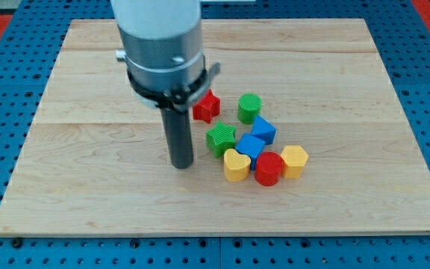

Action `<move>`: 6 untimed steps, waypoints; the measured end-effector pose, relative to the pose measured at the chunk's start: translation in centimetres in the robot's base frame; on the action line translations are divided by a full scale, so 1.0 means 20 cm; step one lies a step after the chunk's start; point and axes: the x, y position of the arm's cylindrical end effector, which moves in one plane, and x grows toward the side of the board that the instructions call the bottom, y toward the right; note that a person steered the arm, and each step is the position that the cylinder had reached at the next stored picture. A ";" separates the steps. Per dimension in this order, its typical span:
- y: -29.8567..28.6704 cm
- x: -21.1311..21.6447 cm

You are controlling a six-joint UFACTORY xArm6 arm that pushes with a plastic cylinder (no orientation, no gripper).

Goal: Move your arm towards bottom right

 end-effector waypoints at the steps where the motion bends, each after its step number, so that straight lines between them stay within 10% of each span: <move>1: 0.04 -0.17; 3: -0.03 -0.43; 5: -0.21 0.45; 6: 0.06 0.46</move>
